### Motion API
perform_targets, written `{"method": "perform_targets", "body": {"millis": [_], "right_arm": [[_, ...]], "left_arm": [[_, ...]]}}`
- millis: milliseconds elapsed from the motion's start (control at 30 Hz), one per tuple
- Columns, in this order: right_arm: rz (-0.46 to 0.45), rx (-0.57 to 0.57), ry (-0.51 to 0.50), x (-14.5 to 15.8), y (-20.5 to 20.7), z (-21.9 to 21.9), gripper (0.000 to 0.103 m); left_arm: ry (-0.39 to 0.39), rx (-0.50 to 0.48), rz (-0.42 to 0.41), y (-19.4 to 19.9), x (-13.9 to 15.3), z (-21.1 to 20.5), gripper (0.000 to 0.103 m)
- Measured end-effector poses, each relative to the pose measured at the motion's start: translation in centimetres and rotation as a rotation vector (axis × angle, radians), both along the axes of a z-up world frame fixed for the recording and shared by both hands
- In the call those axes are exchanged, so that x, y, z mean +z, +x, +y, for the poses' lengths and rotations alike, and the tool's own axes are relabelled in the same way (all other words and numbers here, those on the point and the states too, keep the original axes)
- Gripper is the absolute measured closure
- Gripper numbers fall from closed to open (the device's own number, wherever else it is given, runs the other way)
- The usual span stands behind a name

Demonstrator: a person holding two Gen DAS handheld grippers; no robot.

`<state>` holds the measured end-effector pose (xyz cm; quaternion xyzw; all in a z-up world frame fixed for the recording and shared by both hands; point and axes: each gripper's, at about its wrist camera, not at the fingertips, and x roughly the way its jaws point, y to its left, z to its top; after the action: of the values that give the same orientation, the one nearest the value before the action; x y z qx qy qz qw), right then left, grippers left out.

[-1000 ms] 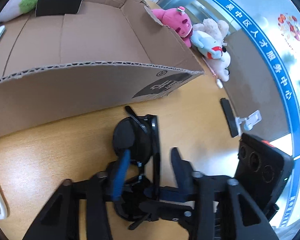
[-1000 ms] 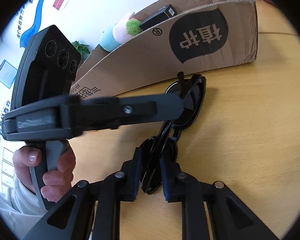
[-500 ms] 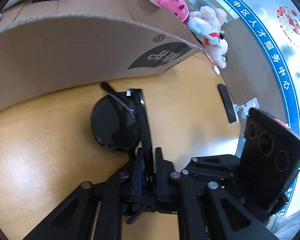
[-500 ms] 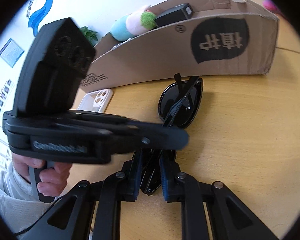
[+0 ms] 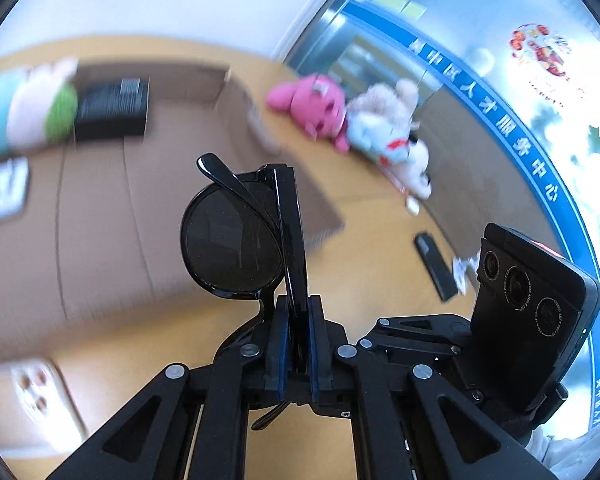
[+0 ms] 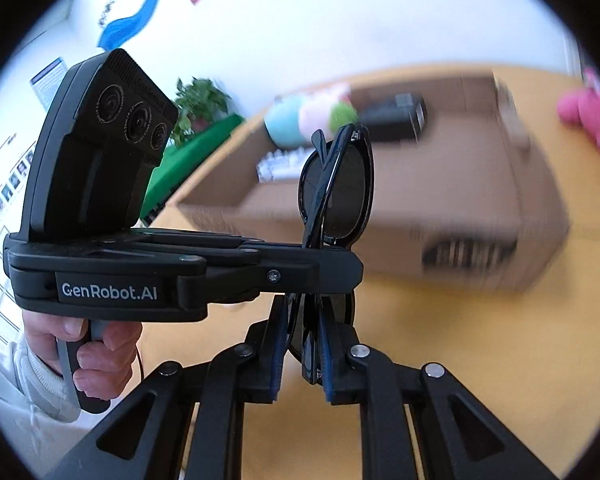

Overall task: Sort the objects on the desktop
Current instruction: 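Carry the sunglasses with the left gripper over the box and lower them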

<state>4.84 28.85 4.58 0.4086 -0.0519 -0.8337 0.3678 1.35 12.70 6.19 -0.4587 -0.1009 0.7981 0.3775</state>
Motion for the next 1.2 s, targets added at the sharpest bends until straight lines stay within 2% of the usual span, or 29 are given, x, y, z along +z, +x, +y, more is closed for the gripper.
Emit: {"method": "perform_targets", "body": {"millis": [100,167,300,433,500,633,800,900,967,1067,1200], "right_arm": [[0.086,0.002,0.000,3.1,-1.3,0.2,0.089],[0.137,-0.007,0.002,5.1,-3.4,0.1,0.089],[0.188,-0.027,-0.003,8.0,-8.3,-0.4,0.089],[0.196,-0.045,0.016,10.0,-13.6,-0.4,0.090],[0.176,-0.052,0.034,9.8,-16.6,-1.3,0.090],[0.072,-0.064,0.064,8.0,-22.8,-1.0,0.090],[-0.106,-0.093,0.104,2.4,-28.1,-0.8,0.090],[-0.245,-0.131,0.113,-1.7,-30.6,-0.2,0.090],[-0.308,-0.145,0.149,-3.4,-31.4,-0.3,0.090],[-0.348,-0.165,0.224,-4.8,-32.2,-0.5,0.090],[-0.366,-0.183,0.260,-5.6,-32.7,-0.7,0.090]], "left_arm": [[0.000,0.001,0.074,-2.9,3.3,0.5,0.098],[0.005,0.002,0.092,-5.3,5.1,0.8,0.098],[0.008,-0.002,0.132,-11.3,8.5,1.8,0.098],[0.000,-0.001,0.106,-17.2,9.9,2.6,0.098],[-0.004,0.005,0.081,-20.4,9.7,2.9,0.098],[-0.018,0.002,-0.013,-26.3,6.6,3.8,0.098],[-0.050,-0.005,-0.186,-31.8,-0.6,5.4,0.098],[-0.070,0.000,-0.266,-33.1,-4.6,6.6,0.098],[-0.072,0.009,-0.309,-33.5,-6.5,7.1,0.099],[-0.069,0.018,-0.349,-34.1,-8.1,7.9,0.098],[-0.104,0.036,-0.381,-34.5,-8.9,8.8,0.098]]}}
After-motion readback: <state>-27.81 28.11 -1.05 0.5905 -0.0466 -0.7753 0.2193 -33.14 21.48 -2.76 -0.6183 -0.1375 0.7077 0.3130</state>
